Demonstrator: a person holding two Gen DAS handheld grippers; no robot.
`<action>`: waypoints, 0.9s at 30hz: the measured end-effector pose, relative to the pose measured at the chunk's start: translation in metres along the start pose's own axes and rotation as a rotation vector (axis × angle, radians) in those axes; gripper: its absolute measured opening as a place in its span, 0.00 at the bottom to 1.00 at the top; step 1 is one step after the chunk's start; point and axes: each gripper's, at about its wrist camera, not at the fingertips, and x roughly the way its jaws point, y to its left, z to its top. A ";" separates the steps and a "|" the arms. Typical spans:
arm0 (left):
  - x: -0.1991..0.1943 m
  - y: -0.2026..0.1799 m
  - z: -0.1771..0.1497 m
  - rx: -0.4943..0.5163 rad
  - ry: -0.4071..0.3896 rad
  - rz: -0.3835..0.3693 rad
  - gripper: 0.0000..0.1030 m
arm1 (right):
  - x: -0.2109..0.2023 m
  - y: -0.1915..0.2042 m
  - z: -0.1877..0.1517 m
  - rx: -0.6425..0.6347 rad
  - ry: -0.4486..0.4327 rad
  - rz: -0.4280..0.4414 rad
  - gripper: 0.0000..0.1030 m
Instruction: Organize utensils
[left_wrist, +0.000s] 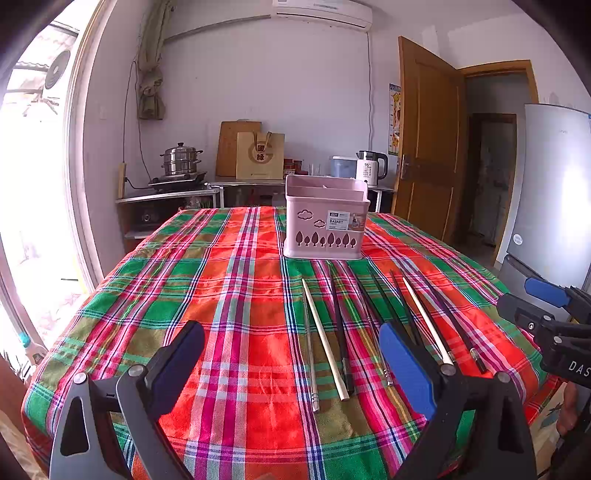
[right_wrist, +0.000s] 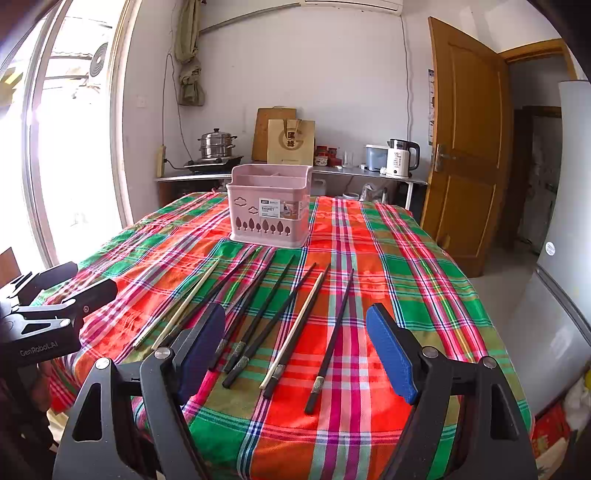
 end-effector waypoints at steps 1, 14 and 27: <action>0.000 0.000 0.000 -0.001 0.001 -0.001 0.93 | 0.000 0.000 0.000 0.000 0.000 0.000 0.76; 0.008 0.002 -0.001 -0.011 0.018 0.002 0.93 | 0.004 0.001 -0.002 -0.004 0.011 0.006 0.76; 0.079 0.004 0.022 0.032 0.177 -0.070 0.90 | 0.045 -0.009 0.012 -0.001 0.075 0.042 0.74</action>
